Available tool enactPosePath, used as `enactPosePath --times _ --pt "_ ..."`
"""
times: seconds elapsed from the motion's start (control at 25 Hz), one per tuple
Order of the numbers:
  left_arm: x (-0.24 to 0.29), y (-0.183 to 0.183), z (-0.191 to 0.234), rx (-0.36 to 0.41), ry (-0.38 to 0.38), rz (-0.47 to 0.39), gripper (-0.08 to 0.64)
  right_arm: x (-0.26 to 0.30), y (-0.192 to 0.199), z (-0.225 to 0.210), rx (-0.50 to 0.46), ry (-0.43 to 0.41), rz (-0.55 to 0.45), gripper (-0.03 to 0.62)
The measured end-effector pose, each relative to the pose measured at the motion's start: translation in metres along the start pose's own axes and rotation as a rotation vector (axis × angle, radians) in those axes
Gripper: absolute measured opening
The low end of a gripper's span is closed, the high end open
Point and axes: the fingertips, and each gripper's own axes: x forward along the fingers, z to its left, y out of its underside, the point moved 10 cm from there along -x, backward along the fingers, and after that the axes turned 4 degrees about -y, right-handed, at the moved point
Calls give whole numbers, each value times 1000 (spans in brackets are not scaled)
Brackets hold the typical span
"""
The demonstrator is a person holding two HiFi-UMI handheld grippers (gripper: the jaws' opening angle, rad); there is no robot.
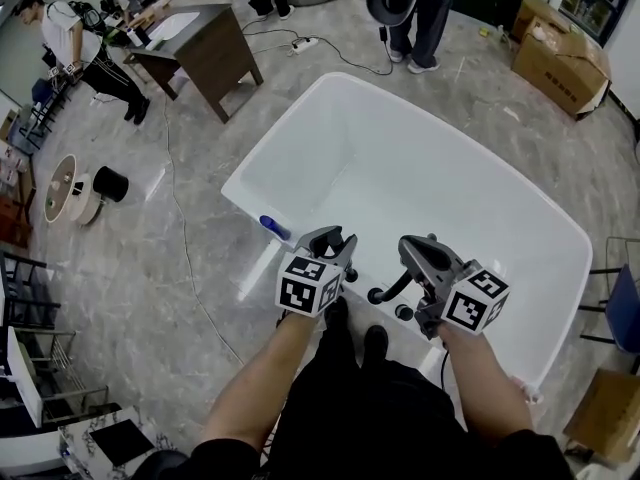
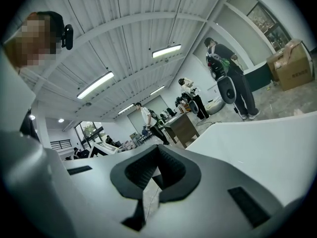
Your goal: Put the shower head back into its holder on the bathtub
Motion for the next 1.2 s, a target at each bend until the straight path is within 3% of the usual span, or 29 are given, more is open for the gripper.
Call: enactPosePath --times 0.72,1.2 --pt "38 49 -1 6 27 164 135 -4 8 -13 26 24 26 17" --pt "65 94 6 -27 5 262 135 -5 17 -15 14 30 110 17"
